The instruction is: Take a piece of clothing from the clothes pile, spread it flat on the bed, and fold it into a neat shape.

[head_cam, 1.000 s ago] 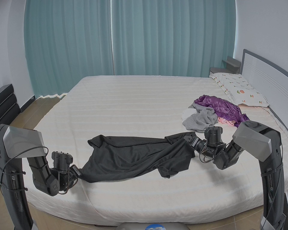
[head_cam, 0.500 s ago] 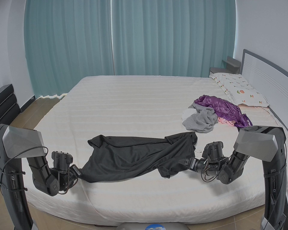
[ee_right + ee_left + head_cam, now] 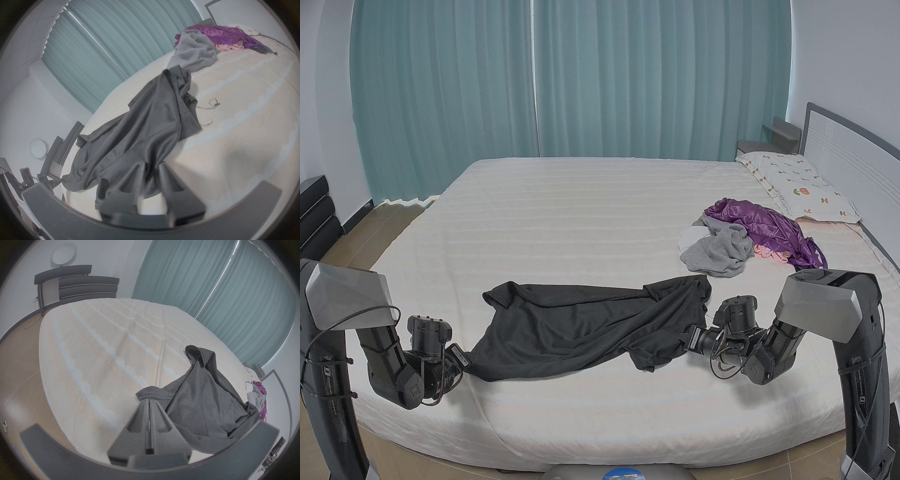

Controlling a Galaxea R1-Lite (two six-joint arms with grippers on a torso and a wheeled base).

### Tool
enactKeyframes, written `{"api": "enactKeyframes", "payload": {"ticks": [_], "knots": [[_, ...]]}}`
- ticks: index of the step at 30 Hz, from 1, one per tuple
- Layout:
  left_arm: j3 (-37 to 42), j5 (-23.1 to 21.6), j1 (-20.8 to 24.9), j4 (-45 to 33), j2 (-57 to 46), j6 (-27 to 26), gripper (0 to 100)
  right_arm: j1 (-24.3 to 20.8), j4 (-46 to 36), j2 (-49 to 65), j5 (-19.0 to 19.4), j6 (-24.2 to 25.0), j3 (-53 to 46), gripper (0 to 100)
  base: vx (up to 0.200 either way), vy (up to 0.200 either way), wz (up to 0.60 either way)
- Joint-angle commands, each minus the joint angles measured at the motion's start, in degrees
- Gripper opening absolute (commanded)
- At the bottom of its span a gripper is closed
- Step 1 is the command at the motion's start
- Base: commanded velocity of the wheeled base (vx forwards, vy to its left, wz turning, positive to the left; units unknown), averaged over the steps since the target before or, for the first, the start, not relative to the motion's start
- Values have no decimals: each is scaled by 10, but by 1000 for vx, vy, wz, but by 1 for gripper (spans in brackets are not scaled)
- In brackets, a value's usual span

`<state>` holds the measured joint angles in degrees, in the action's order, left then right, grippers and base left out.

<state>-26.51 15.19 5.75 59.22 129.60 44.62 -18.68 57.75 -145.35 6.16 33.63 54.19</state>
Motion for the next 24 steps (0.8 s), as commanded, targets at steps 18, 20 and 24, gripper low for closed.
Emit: {"api": "enactKeyframes", "payload": {"ticks": [18, 20, 24], "knots": [[24, 3, 22, 0, -12, -16, 0, 38, 102, 216, 90, 42, -312, 0, 0, 0, 0], [31, 3, 24, -1, -20, -24, 0, 46, 103, 230, 104, 41, -340, 0, 0, 0, 0], [44, 3, 29, -6, -42, -33, 0, 61, 102, 259, 119, 41, -377, 0, 0, 0, 0]]}}
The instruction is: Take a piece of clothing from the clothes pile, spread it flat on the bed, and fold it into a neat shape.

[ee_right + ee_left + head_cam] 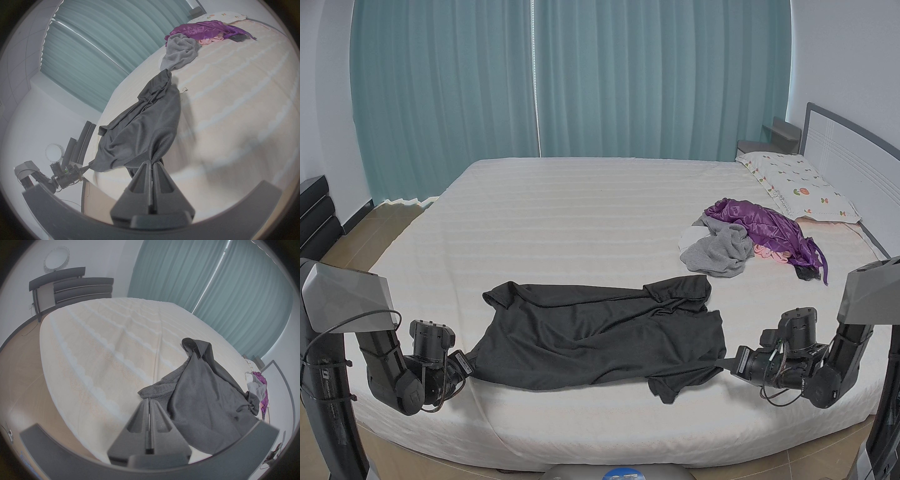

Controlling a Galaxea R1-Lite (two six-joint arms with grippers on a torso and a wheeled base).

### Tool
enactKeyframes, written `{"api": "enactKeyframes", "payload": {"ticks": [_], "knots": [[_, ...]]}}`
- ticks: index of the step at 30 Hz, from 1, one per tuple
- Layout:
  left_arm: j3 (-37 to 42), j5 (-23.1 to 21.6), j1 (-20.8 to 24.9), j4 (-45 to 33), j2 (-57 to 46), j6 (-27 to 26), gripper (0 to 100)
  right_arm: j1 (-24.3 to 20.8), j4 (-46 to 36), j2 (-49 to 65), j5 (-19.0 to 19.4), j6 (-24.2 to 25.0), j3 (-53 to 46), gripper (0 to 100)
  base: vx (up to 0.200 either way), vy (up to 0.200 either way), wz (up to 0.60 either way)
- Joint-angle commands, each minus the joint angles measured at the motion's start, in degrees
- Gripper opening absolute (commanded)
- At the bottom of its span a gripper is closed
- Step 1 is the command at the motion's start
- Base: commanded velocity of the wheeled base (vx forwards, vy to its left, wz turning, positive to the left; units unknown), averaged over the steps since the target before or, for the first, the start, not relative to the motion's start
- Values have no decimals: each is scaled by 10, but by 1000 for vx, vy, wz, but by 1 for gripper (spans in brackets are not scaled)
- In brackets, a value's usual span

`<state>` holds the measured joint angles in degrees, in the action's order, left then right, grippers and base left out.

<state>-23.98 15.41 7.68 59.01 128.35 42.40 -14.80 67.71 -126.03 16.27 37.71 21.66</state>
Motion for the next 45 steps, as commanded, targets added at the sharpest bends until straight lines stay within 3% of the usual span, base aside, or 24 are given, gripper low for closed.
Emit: {"api": "enactKeyframes", "payload": {"ticks": [1, 10, 24, 25, 45], "knots": [[21, 1, 12, -5, -33, -14, 0, 24, 1, 74, 19, 0, -58, 0, 0, 0, 0], [39, 1, 21, -6, -38, -41, 0, 31, -7, 132, 35, -4, -114, 0, 0, 0, 0], [55, 1, 28, -9, -33, -62, 0, 39, -4, 61, 34, -9, -123, 0, 0, 0, 0], [55, 1, 29, -9, -33, -62, 0, 38, -3, 57, 34, -9, -122, 100, 0, 0, 0], [54, 1, 30, -7, -33, -62, 0, 45, 37, -74, 15, -10, -43, 100, 0, 0, 0]]}}
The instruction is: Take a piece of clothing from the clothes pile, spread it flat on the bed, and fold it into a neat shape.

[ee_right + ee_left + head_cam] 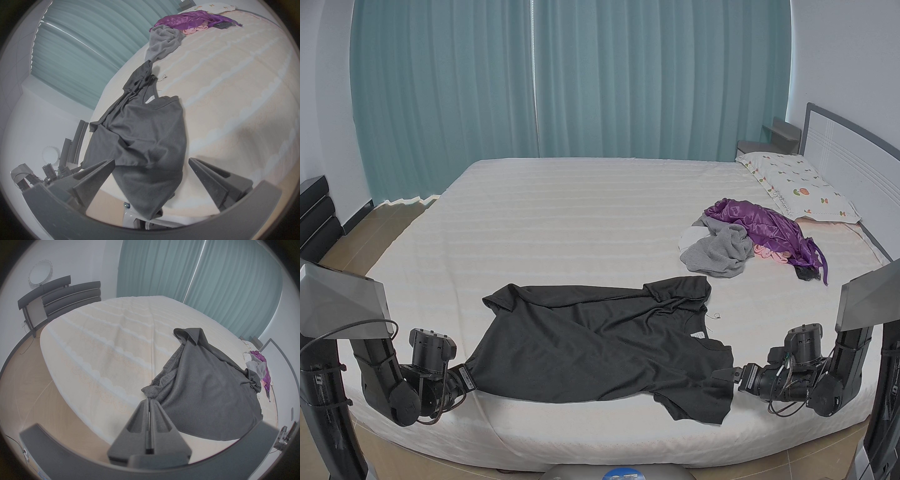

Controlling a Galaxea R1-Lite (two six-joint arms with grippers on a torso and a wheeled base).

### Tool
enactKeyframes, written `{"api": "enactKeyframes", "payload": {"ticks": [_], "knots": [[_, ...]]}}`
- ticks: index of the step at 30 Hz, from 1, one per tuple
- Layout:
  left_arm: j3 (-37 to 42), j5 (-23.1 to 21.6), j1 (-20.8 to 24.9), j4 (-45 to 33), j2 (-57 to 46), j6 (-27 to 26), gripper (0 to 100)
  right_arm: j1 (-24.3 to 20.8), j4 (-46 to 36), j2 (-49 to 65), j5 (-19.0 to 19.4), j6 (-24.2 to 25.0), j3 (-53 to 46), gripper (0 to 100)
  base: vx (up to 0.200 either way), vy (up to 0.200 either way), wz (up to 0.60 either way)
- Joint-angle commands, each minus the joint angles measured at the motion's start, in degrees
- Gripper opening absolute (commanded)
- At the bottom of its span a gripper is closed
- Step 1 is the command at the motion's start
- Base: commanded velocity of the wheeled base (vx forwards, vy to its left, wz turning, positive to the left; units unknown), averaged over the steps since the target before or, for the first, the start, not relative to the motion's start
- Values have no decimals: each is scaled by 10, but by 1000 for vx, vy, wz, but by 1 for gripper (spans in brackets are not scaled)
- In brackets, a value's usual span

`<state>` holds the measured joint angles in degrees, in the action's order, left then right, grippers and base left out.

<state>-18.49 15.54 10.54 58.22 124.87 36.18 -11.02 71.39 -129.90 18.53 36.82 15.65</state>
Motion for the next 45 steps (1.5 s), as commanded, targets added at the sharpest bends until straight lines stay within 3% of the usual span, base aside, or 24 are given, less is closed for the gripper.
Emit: {"api": "enactKeyframes", "payload": {"ticks": [1, 9, 10, 29, 38, 45], "knots": [[-1, 0, 1, 0, 2, 0, 0, 7, 1, -35, -8, -1, 17, 100, 0, 0, 0], [-1, 0, 0, 1, 3, 0, 0, 6, -13, -62, -50, -7, 71, 100, 0, 0, 0], [-1, 0, 0, 1, 3, 0, 0, 5, -20, -68, -56, -9, 86, 0, 0, 0, 0], [-3, 0, -1, 3, 6, 0, 0, 35, -125, -89, -68, -3, 326, 0, 0, 0, 0], [-1, 0, 0, 3, 6, 0, 0, 26, -167, -148, -109, -4, 459, 0, 0, 0, 0], [-1, 0, 1, 3, 6, 0, 0, 12, -186, -185, -122, -7, 495, 0, 0, 0, 0]]}}
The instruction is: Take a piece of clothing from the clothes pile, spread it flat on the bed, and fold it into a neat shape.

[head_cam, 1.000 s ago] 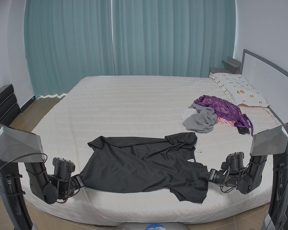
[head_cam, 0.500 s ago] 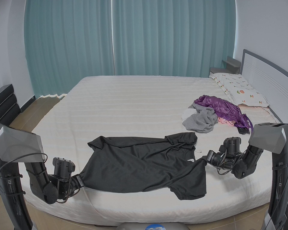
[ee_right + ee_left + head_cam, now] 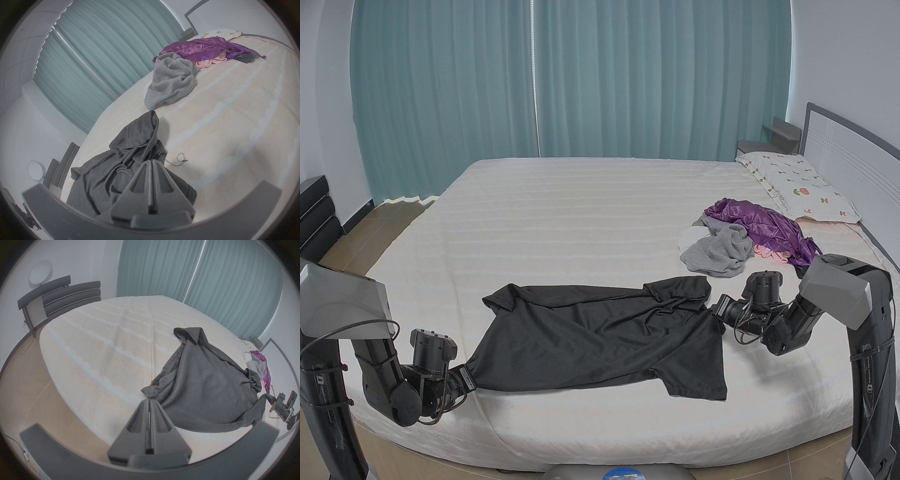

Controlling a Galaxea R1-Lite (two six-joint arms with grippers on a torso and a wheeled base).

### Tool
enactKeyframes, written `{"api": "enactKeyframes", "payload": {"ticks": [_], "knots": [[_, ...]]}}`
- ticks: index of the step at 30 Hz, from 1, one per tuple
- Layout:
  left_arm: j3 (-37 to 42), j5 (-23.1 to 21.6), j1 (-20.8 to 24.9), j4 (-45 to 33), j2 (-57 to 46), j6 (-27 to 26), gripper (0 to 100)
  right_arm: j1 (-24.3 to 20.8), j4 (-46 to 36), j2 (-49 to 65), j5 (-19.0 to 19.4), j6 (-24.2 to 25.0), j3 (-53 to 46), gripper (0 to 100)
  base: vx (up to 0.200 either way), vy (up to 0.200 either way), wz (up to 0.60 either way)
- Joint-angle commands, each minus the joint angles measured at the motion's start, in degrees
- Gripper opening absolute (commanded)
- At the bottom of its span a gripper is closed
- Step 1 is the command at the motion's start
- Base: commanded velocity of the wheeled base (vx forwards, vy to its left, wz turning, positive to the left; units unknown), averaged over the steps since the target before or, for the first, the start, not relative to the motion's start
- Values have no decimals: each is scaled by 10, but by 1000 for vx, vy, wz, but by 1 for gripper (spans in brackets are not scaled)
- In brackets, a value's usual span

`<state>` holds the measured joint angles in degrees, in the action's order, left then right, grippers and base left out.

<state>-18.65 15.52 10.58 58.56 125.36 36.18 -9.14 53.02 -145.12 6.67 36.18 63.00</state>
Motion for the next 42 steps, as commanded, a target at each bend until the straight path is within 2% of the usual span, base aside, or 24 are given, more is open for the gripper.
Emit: {"api": "enactKeyframes", "payload": {"ticks": [1, 5, 11, 15, 22, 24, 25, 27, 32, 39, 42], "knots": [[0, 0, 1, 0, 2, 0, 0, -7, -2, -33, -3, -1, 21, 100, 0, 0, 0], [0, 0, 1, 0, 2, 0, 0, -6, 6, -27, -3, -1, 13, 100, 0, 0, 0], [0, 0, 1, 1, 7, 0, 0, 8, 15, 50, 8, -2, -59, 100, 0, 0, 0], [1, 0, 1, 3, 12, 0, 0, 13, 16, 130, 47, -9, -169, 100, 0, 0, 0], [0, 0, 1, 4, 18, 0, 0, -8, 33, 162, 77, -43, -329, 100, 0, 0, 0], [0, 0, 1, 4, 18, 0, 0, -8, 33, 162, 77, -43, -329, 100, 0, 0, 0], [0, 0, 1, 5, 20, 0, 0, -25, 79, 157, 82, -42, -390, 100, 0, 0, 0], [0, 0, 1, 5, 20, 0, 0, -37, 111, 144, 82, -42, -421, 100, 0, 0, 0], [0, 0, 1, 5, 20, 0, 0, -60, 176, 107, 76, -38, -450, 100, 0, 0, 0], [0, 0, 1, 5, 19, 0, 0, -70, 178, 96, 72, -38, -445, 100, 0, 0, 0], [0, 0, 1, 5, 19, 0, 0, -78, 178, 92, 49, -38, -440, 100, 0, 0, 0]]}}
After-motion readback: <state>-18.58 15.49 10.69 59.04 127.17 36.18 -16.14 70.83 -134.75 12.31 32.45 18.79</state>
